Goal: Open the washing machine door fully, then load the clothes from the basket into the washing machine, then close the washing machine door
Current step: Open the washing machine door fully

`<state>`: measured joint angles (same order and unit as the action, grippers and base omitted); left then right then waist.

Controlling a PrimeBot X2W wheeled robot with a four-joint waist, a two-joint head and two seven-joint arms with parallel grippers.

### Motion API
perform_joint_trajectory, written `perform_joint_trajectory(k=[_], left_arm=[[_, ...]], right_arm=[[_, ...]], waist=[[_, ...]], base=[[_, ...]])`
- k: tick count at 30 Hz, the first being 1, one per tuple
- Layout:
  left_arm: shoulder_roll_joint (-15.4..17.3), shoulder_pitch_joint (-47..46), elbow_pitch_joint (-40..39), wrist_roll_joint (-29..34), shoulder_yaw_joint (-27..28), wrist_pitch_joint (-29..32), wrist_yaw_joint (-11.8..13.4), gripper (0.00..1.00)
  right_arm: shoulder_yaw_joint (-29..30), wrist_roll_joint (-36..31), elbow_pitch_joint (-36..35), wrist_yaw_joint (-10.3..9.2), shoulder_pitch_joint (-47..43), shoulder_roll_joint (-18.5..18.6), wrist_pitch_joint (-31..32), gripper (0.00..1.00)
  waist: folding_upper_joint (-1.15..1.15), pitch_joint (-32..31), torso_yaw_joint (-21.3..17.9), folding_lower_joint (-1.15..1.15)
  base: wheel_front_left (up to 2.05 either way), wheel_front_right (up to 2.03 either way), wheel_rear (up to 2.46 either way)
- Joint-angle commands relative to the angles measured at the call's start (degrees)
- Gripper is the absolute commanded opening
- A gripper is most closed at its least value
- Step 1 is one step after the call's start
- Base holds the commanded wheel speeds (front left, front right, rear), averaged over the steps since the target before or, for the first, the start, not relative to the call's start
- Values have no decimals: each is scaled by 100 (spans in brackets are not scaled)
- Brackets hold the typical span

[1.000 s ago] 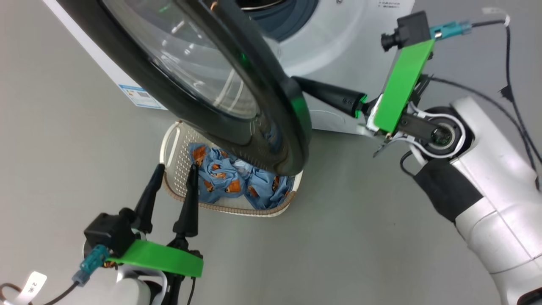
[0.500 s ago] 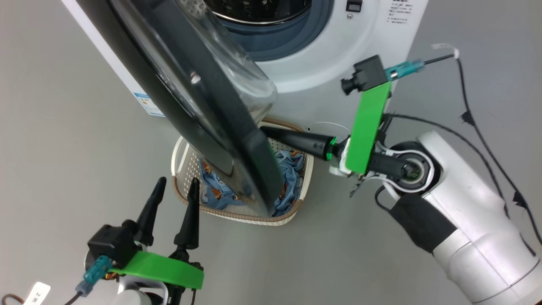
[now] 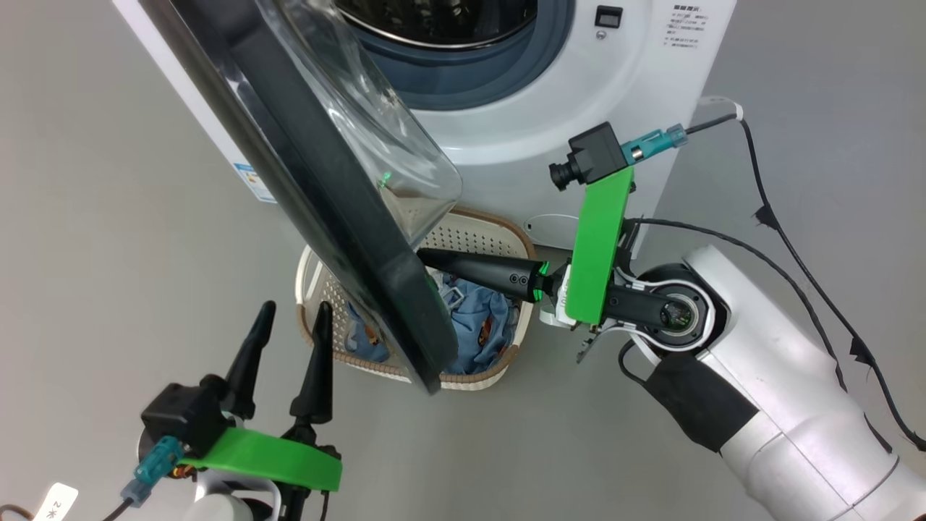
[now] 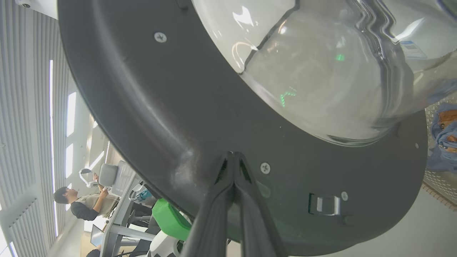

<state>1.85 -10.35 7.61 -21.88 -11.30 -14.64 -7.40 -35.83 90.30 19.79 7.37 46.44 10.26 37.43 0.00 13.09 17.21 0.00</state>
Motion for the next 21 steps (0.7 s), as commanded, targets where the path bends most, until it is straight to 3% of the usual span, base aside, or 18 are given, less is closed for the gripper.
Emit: perform_joint_trajectory(k=[1,2,4,21], left_arm=[[103,-5,-115,79,213,-36,-9,100],[103,-2,-106,83,220,-36,-9,100],[103,-3,-81,99,219,-36,-9,100],[181,142,-68,120,515,-36,-9,100]], right_arm=[[-21,-59,-167,12,-157,-142,-69,32],[-1,-73,-154,12,-187,-124,-118,51],[32,-80,-138,12,-263,-74,-186,98],[391,-48,-92,12,-1195,499,-824,100]], waist=[[0,-36,-41,0],[0,-52,-62,0],[0,-89,-103,0],[0,-322,-544,0]], base=[[0,0,0],[0,0,0],[0,0,0],[0,0,0]])
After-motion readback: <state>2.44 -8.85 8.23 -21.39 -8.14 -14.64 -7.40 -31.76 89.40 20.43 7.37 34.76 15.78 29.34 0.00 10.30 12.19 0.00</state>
